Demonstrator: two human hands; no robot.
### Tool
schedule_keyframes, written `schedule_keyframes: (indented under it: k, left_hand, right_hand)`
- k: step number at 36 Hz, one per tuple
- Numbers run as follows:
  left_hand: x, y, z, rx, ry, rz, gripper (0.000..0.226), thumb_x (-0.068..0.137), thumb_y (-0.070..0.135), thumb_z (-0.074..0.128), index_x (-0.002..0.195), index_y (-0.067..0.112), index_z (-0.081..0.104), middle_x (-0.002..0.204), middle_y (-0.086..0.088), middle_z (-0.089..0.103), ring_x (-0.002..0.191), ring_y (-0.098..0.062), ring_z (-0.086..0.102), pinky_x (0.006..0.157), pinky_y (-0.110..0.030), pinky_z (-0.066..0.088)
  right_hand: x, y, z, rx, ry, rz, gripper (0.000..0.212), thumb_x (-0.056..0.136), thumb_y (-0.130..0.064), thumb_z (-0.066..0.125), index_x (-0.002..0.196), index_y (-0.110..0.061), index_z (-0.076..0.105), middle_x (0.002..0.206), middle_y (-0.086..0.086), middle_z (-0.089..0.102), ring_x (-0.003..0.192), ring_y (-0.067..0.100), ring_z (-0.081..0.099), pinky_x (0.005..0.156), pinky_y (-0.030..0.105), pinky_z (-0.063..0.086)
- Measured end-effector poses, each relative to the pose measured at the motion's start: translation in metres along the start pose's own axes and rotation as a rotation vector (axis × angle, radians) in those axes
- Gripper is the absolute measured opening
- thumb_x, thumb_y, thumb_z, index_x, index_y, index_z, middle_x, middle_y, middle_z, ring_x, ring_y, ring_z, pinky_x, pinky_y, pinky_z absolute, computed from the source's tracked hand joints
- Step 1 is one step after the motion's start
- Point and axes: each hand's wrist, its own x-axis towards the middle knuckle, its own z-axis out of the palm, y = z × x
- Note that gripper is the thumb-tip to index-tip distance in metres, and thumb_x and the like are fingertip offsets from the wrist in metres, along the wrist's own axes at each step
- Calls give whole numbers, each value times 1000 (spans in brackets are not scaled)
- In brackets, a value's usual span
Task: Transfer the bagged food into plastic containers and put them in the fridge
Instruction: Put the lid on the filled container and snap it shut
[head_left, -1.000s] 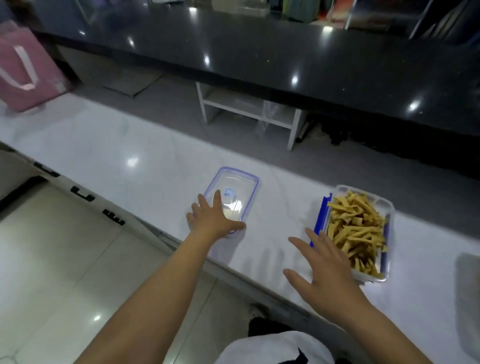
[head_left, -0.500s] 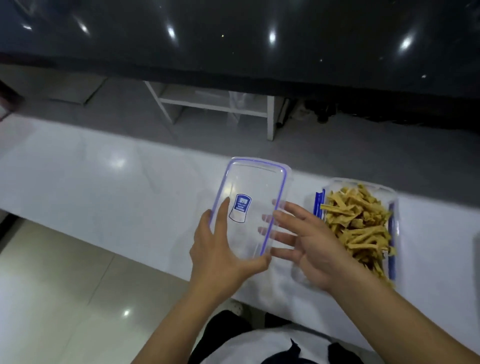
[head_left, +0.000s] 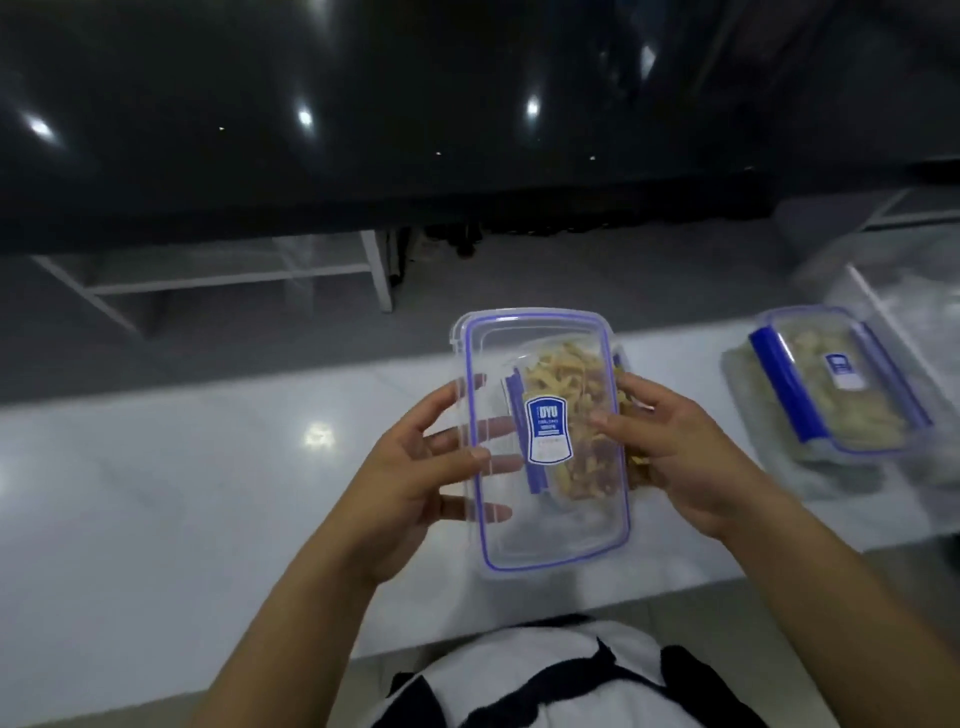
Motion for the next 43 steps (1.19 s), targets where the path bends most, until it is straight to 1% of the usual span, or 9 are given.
schedule_keyframes:
  k: [6,11,14,19,26,32,34,39,43]
  left_hand:
    - [17,-20,36,-73,-85,58,58,79,19,81,129,41,61,119,-11,74,105,-34,72,72,-46,61]
    - [25,-29,53,-72,-166,29,61,88,13,73,141,35,50,121,-8,73,108,-31,72,73,-42,62]
    - [30,-31,54,-32,-262,-3,58,91,15,70,142,34,50,122,-6,73,109,-29,71,74,-38,61]
    - [41,-36,42,39,-374,-84,44,90,39,69,133,36,62,123,-4,72,111,-27,71,79,-38,61]
    - [68,-52,2,295,274,-45,27,100,30,62,126,35,61,127,6,65,114,-19,65,83,-32,55]
    - [90,-61,0,151,144,-346,69,96,16,66,153,32,30,124,-13,68,100,-33,72,84,-44,60]
    - [98,-64,6,111,98,-380,75,93,8,65,154,31,26,97,-12,77,89,-37,71,85,-48,59]
    - [111,-61,14,99,138,-371,51,93,-5,59,139,15,52,105,-18,75,73,-26,76,55,-35,59]
    - [111,-65,11,66,160,-338,39,95,-6,57,126,18,60,107,-15,75,85,-29,77,65,-41,63]
  right_hand:
    - [-23,4,17,-230,172,-179,62,77,-52,78,128,-66,46,124,-22,64,111,5,66,77,24,58]
    - [-40,18,25,-687,261,-31,130,36,-90,72,139,-74,-6,154,-30,6,139,3,13,110,39,30]
    - [-49,23,24,-657,316,14,124,30,-94,67,124,-81,-13,159,-17,8,148,20,19,115,54,34]
    - [-54,41,18,-722,370,58,126,40,-87,70,134,-75,-13,163,-16,-3,151,24,11,116,51,30]
    - [-38,60,12,-1050,468,119,127,42,-83,55,145,-59,-16,161,-7,-19,150,33,3,115,55,24]
    - [3,62,14,-1239,452,89,128,45,-91,50,149,-51,-13,160,0,-24,147,43,3,113,60,22]
    - [19,60,15,-1279,425,109,127,45,-87,54,151,-50,-6,161,1,-23,146,45,4,112,61,22]
    - [38,62,4,-1281,397,197,126,49,-85,58,150,-51,-10,164,2,-20,148,47,2,113,63,22]
    - [33,67,-8,-1236,397,231,123,49,-83,57,147,-57,-12,164,0,-18,149,45,3,112,62,24]
